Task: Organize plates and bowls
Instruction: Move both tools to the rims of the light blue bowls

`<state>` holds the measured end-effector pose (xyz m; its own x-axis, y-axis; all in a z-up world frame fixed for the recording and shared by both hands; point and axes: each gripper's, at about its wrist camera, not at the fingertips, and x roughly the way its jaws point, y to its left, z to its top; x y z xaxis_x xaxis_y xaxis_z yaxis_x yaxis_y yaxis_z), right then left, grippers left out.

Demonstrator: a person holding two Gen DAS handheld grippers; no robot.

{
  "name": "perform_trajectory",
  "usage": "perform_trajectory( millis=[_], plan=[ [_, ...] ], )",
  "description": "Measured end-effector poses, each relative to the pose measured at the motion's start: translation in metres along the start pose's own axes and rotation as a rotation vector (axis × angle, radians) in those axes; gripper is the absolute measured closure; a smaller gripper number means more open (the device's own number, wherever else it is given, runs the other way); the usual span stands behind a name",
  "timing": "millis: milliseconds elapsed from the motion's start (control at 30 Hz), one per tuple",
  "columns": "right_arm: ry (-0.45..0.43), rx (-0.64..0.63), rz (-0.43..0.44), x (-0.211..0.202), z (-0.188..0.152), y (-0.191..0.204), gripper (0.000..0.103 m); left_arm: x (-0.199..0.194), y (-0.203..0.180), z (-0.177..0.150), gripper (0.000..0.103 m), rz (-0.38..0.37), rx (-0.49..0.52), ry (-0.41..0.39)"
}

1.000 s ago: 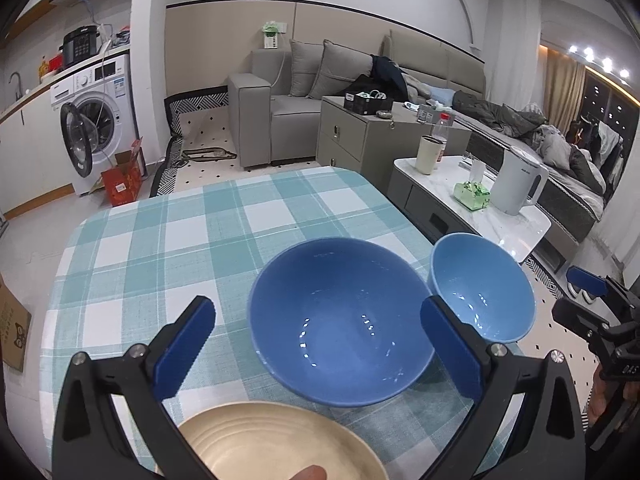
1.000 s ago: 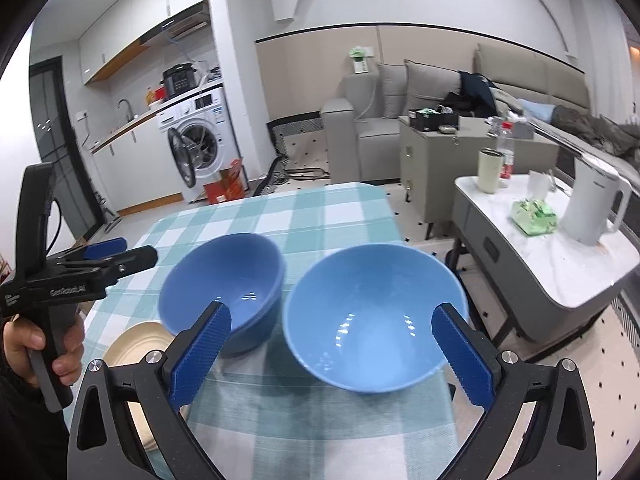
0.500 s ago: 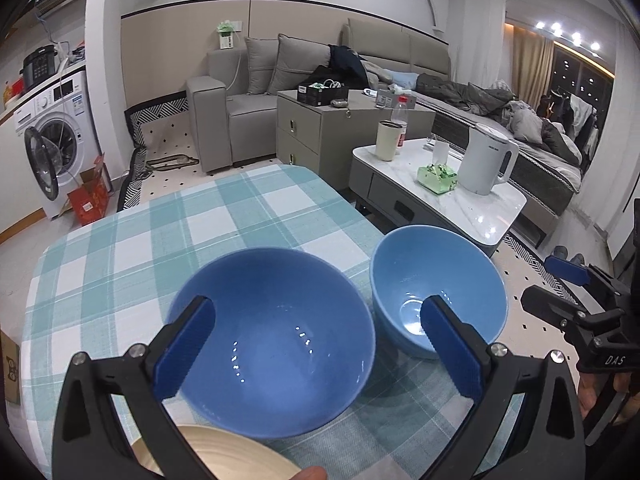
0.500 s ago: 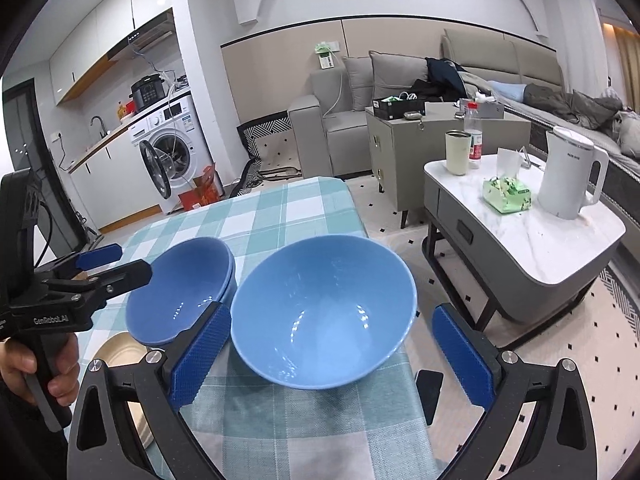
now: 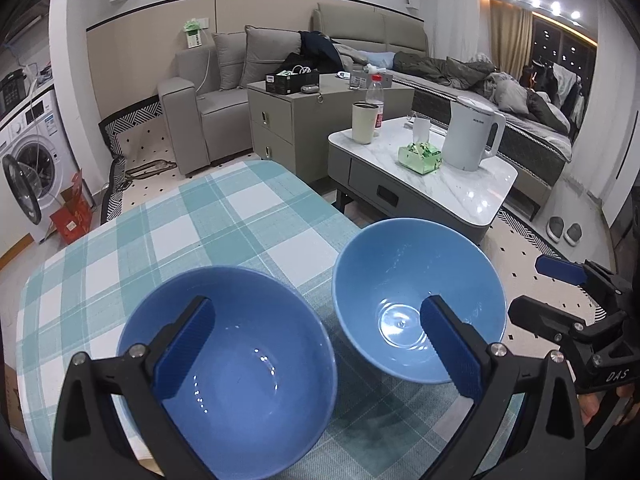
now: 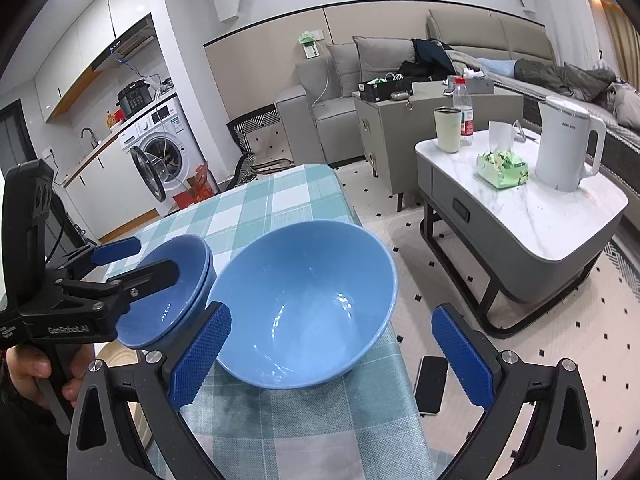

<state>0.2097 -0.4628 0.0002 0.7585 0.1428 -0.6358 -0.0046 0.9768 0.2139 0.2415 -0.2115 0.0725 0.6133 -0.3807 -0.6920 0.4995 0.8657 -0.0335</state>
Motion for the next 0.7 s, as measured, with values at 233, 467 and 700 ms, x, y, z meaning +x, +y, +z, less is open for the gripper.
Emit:
perform_trajectory(
  millis=[233, 467, 700],
  plan=[
    [0.023, 0.010, 0.014, 0.010, -0.003, -0.004, 0.001, 0.004, -0.013, 0.002, 0.015, -0.013, 0.066, -0.021],
    [0.017, 0.008, 0.075, 0.011, -0.004, 0.000, 0.001, 0.016, -0.020, 0.006, 0.044, -0.036, 0.096, 0.011],
    [0.032, 0.025, 0.063, 0.020, -0.005, -0.005, 0.006, 0.033, -0.025, 0.007, 0.052, -0.053, 0.099, 0.060]
  ],
)
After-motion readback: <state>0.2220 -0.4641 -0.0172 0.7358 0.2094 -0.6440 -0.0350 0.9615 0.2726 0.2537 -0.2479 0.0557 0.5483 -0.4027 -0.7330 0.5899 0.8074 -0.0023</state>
